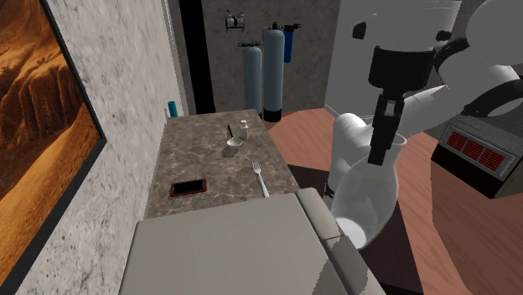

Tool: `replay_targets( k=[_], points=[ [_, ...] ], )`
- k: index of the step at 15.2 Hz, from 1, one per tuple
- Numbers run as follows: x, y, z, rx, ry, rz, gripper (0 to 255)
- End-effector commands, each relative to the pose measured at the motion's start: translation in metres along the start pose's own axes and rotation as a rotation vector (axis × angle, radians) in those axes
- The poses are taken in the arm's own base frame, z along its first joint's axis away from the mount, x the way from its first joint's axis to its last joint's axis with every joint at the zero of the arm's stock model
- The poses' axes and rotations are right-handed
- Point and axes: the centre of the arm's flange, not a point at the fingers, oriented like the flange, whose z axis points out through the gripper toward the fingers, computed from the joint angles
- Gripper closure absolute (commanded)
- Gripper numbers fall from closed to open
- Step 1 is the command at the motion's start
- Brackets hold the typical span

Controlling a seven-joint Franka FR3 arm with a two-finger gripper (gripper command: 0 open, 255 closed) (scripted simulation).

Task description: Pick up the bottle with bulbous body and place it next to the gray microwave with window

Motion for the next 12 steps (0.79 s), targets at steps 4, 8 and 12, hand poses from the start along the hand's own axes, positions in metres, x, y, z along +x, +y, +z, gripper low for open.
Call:
replay_targets(
  k=[4,8,12],
  points=[
    [0.001,0.000,0.027,0.001,0.000,0.000,255],
    [0.002,0.000,0.048,0.001,0.000,0.000,255],
    [0.003,0.001,0.069,0.001,0.000,0.000,255]
  ],
)
